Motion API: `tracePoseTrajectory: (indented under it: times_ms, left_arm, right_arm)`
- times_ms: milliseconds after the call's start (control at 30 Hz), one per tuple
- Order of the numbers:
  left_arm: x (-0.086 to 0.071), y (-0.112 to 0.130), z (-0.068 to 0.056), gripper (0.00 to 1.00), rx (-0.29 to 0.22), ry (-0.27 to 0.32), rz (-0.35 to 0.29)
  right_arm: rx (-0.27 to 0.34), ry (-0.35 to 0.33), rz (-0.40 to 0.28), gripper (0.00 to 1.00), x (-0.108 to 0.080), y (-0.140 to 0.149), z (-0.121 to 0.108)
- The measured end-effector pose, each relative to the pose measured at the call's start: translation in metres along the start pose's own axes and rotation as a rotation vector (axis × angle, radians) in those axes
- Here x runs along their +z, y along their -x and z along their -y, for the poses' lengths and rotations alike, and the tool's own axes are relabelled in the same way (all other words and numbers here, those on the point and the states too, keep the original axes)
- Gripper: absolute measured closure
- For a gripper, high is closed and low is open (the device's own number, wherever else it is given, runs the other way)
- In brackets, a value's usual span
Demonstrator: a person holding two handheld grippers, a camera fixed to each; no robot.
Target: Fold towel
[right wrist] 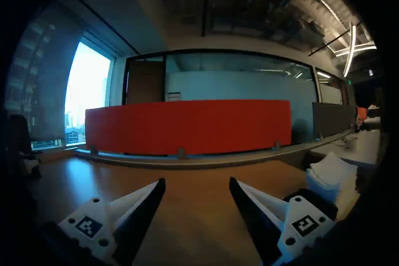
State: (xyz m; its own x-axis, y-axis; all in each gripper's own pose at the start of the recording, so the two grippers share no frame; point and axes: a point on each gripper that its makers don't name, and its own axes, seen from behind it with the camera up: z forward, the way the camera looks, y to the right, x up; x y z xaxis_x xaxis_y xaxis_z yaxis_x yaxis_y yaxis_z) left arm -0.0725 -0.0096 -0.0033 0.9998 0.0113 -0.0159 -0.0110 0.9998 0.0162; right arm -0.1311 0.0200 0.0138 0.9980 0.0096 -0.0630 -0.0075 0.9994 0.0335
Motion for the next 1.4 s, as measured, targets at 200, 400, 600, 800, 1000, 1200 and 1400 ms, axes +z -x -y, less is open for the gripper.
tracePoseTrajectory:
  times_ms: [200, 400, 600, 800, 1000, 1200, 1400]
  left_arm:
    - [0.0, 0.0, 0.0, 0.08, 0.0, 0.0, 0.0]
    - [0.0, -0.001, 0.0, 0.08, 0.0, 0.0, 0.0]
    - [0.0, 0.0, 0.0, 0.08, 0.0, 0.0, 0.0]
    - [0.0, -0.001, 0.0, 0.08, 0.0, 0.0, 0.0]
    - [0.0, -0.001, 0.0, 0.08, 0.0, 0.0, 0.0]
    - [0.0, -0.001, 0.0, 0.08, 0.0, 0.0, 0.0]
    - [-0.001, -0.001, 0.0, 0.08, 0.0, 0.0, 0.001]
  right_arm:
    - [-0.008, 0.004, 0.023, 0.01, 0.001, 0.018, -0.005]
    - [-0.005, 0.002, 0.028, 0.01, 0.0, 0.022, -0.003]
    - [0.003, 0.011, 0.039, 0.01, -0.001, 0.027, -0.003]
    - [-0.004, 0.019, 0.037, 0.01, -0.005, 0.029, -0.002]
    - [-0.023, 0.013, 0.041, 0.01, -0.007, 0.029, 0.002]
    - [-0.032, 0.002, 0.039, 0.01, -0.008, 0.03, 0.009]
    - [-0.032, -0.003, 0.039, 0.01, -0.008, 0.03, 0.012]
